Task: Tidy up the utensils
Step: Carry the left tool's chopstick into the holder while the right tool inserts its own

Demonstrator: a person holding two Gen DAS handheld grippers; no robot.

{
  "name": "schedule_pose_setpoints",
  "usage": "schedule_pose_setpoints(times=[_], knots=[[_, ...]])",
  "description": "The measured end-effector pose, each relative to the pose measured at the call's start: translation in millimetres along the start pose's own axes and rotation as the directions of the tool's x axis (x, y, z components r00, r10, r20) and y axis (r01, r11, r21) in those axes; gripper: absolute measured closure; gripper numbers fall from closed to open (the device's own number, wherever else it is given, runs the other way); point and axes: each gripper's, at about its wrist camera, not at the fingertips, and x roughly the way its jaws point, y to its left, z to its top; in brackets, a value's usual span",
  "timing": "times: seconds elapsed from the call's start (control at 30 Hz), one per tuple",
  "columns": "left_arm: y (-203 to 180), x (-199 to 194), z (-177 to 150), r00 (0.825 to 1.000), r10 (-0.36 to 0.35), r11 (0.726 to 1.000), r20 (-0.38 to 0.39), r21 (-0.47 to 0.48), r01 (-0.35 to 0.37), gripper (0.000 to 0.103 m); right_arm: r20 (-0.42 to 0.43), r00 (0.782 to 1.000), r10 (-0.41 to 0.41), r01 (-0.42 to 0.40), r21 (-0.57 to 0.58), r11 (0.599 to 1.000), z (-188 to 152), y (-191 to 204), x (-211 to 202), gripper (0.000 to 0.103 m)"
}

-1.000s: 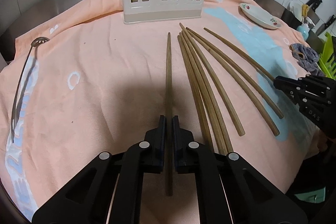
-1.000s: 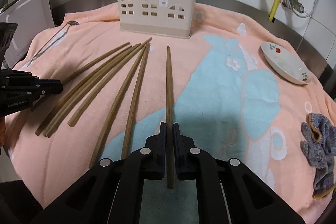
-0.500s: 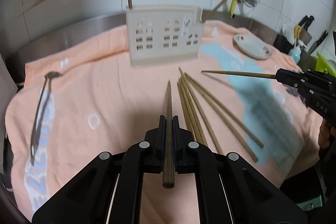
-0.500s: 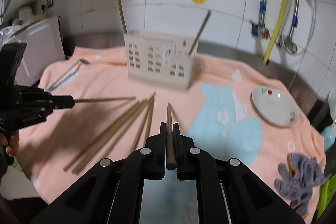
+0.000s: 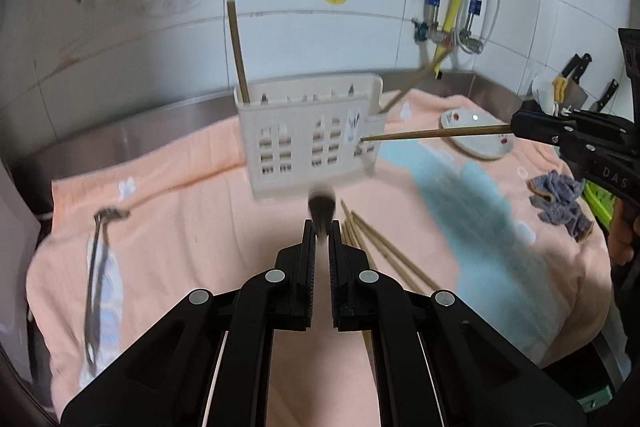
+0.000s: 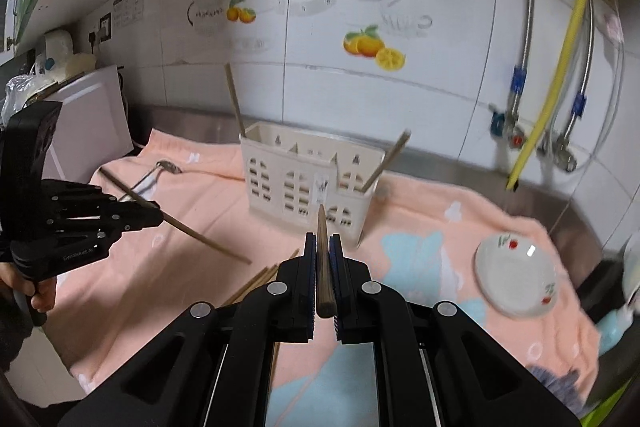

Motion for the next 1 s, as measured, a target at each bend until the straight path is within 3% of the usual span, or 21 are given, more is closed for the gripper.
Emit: schedule_pose_setpoints(times=[0.43,0.77,1.0], knots=[[-0.3,-24.0,72.6,0.994,-0.003,0.999,0.106,0.041,-0.001,0.098,-0.02,1.0,0.022,-0.023,-0.036,0.999,61.2,-23.9,-20.7,0.096],[0.8,-34.6,144.4,0.973,0.057,0.993,0.224,0.083,-0.078,0.098,-0.166,0.986,0.033,-0.046,-0.074,0.996,90.5,-29.6,24.5,0.096],[15.7,0.5,165.1,0.978,0.093,0.992,0.189,0.061,-0.106,0.098,-0.246,0.968,0.044,-0.068,-0.087,0.994,100.8,-32.9,56.2,0.096]])
